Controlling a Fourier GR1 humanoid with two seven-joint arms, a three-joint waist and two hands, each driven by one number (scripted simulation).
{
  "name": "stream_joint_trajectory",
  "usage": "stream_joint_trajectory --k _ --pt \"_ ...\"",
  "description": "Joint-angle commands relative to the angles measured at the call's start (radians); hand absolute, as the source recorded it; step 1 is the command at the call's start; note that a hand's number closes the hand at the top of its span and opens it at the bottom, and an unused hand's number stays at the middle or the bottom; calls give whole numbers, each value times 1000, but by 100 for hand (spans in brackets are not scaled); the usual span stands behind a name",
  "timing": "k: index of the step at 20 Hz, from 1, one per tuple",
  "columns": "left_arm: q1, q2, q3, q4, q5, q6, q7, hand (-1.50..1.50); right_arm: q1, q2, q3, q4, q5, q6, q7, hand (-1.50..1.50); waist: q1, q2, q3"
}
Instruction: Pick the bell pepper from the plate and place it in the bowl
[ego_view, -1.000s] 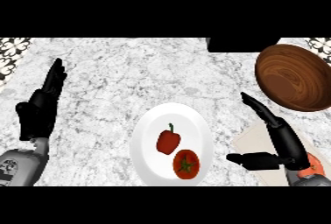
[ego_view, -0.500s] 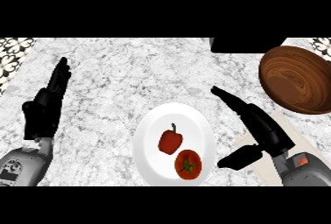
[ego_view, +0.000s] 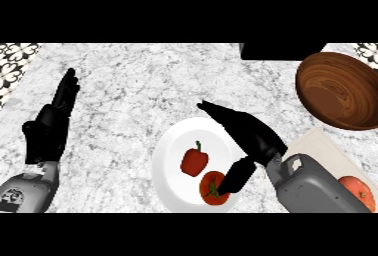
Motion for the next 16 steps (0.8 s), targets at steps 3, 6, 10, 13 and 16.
stream_joint_trajectory --k 3,6,10,13,16 --pt "-43 -16 39 57 -3 -35 -28 0 -66 91 24 114 35 121 95 -150 -7 2 0" --pt "-84 -27 39 94 -14 -35 -8 0 -108 174 76 251 99 119 129 -150 -3 5 0" --pt "-9 -38 63 50 -18 -58 -48 0 -94 251 56 293 167 130 150 -150 -3 2 0" --pt "15 -76 46 9 -72 -37 -19 0 40 216 52 225 243 110 89 -150 -9 0 1" --pt "-60 -94 63 44 -92 -47 29 0 22 246 -4 310 258 147 26 -150 -10 1 1"
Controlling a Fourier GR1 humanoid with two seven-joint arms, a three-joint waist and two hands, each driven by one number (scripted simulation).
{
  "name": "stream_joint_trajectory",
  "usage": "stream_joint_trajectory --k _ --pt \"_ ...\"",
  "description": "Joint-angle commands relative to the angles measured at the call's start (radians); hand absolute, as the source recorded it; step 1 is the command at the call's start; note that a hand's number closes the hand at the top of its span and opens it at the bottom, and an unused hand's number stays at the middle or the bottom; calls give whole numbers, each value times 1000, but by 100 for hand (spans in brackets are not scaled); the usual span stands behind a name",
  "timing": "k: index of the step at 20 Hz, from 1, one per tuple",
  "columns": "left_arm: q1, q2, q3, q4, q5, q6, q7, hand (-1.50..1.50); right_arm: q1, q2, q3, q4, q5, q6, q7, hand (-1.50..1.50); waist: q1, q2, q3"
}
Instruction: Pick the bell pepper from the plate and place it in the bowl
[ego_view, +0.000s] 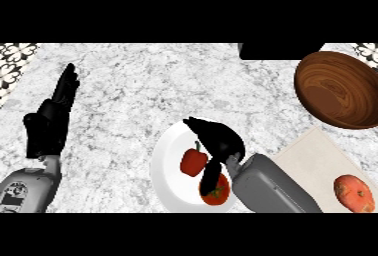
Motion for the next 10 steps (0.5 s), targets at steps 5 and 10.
stream_joint_trajectory --k 5,10 --pt "8 -20 63 34 8 -80 -46 0 60 92 -29 144 147 -34 -138 -150 -1 0 0" --pt "-46 -42 89 29 -28 -76 18 0 27 131 -86 234 181 -19 -189 -150 -1 0 0"
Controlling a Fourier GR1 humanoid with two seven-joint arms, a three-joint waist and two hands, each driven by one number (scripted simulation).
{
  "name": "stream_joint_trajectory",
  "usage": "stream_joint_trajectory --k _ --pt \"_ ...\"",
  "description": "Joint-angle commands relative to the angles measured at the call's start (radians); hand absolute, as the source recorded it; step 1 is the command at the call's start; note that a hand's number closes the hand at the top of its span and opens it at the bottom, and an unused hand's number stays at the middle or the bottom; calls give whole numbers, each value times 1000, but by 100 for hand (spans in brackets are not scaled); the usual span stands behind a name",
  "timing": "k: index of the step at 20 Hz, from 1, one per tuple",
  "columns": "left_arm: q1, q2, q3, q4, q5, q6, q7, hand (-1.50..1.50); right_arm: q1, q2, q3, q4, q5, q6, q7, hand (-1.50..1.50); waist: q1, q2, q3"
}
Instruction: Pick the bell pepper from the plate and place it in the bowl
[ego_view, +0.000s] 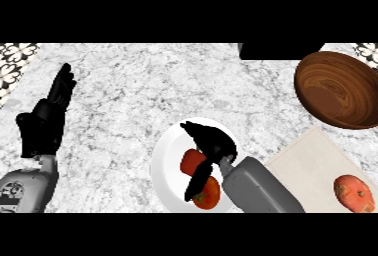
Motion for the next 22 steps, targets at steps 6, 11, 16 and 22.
stream_joint_trajectory --k 6,11,16,22 --pt "-25 -3 46 6 -2 -49 16 0 -88 28 49 235 93 -106 -169 150 9 3 0" --pt "17 -19 59 -50 -8 -76 30 0 -62 29 33 193 106 -134 -195 150 5 2 0" --pt "-4 -71 26 -31 -74 -41 36 0 38 29 39 33 162 -87 -187 150 -5 0 0" --pt "70 -53 62 -20 -56 -46 -28 0 323 -130 290 -363 232 -41 -197 150 -34 -11 -1"
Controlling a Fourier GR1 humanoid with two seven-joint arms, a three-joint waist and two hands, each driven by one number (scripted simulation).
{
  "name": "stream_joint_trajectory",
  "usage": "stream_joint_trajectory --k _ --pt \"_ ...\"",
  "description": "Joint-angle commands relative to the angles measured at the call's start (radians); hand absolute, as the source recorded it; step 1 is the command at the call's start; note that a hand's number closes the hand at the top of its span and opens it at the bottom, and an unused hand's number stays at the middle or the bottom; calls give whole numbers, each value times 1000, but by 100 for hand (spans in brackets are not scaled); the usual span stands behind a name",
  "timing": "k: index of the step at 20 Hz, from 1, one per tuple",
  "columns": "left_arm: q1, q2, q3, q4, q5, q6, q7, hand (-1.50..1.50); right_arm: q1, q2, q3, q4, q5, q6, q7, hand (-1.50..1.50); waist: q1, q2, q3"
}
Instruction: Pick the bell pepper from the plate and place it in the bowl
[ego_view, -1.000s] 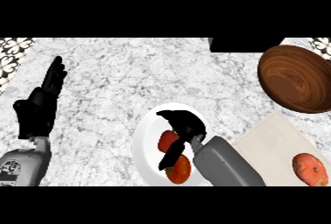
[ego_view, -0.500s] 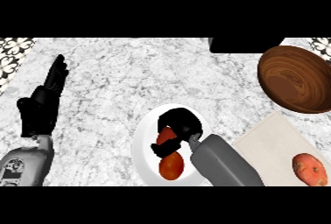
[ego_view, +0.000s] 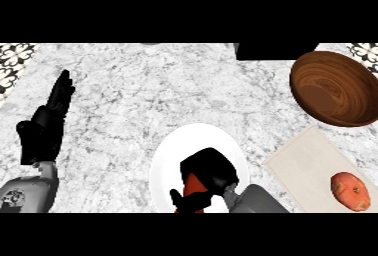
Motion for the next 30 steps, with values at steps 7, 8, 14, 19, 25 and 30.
stream_joint_trajectory --k 7,8,14,19,25,30 --pt "0 7 17 -20 4 -8 7 0 424 -213 162 -693 45 -61 86 150 -21 2 1" --pt "16 23 16 -61 16 -31 46 0 417 -180 138 -730 23 -66 101 150 -9 2 1" --pt "-15 8 33 -28 9 -5 40 0 556 -290 1 -1043 7 -150 122 150 -16 7 1" --pt "14 15 27 -90 24 -35 65 0 595 -364 -201 -1144 -28 -139 177 150 3 7 1" --pt "-12 -28 -16 -44 -34 -1 61 0 475 -272 -478 -993 -248 -149 124 150 11 15 2" --pt "-41 -31 -9 -3 -34 -12 28 0 285 -242 -677 -705 -342 -177 16 150 20 15 1"
